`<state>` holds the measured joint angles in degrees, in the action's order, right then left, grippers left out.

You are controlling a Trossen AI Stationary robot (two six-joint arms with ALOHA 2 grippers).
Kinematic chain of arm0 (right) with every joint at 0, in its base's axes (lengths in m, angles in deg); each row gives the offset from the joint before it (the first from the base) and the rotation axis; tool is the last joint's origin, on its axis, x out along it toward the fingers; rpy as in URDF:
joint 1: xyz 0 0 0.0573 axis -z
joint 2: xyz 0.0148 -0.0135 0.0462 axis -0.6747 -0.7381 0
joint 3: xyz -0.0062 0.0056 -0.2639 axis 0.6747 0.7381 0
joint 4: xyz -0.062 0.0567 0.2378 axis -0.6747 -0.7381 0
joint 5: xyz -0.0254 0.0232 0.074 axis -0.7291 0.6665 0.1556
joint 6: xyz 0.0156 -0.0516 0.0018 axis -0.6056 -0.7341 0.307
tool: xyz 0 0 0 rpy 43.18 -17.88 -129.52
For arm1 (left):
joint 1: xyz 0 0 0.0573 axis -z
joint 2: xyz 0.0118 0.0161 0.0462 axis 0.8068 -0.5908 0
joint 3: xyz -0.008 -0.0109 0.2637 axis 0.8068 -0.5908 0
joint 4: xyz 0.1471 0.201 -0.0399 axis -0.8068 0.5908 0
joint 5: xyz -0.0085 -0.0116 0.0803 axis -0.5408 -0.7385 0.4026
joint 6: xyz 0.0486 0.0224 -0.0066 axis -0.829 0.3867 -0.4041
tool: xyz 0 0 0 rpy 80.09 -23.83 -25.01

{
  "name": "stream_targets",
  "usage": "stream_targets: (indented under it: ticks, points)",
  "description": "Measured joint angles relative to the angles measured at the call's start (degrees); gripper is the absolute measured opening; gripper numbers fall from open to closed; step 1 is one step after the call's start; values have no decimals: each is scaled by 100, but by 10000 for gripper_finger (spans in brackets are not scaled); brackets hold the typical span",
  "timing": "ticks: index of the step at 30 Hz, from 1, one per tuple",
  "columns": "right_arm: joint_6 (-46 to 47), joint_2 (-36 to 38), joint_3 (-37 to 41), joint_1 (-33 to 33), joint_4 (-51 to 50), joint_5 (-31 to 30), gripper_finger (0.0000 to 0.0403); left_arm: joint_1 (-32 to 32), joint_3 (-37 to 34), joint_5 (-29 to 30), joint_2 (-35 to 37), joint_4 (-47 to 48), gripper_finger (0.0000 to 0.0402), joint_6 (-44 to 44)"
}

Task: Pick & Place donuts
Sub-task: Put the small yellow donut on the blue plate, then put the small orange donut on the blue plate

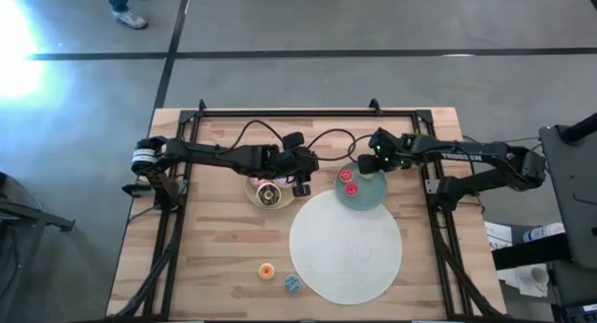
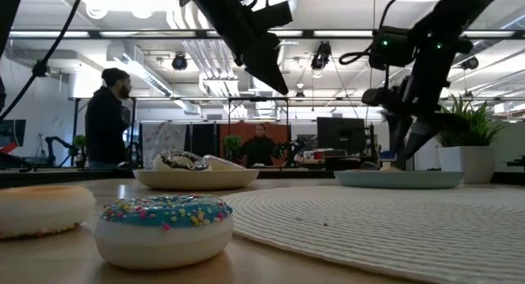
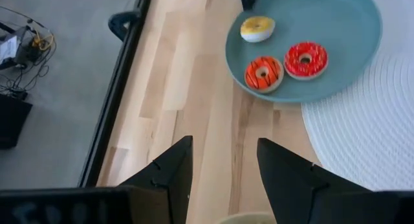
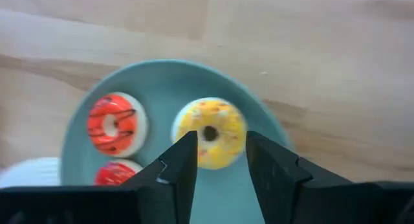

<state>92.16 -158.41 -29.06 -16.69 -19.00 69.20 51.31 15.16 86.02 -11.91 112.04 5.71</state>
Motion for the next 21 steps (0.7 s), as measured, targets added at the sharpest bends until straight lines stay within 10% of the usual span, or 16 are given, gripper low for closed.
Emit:
stream_targets:
  ticks: [11, 21]
  points:
    - [-1387, 39, -861, -951, -373, -264, 126, 31, 0, -360, 120, 1063, 147, 33]
    - [162, 61, -995, -2895, -185, -1432, 125, 416, -1151, -418, 966, 670, 147, 126]
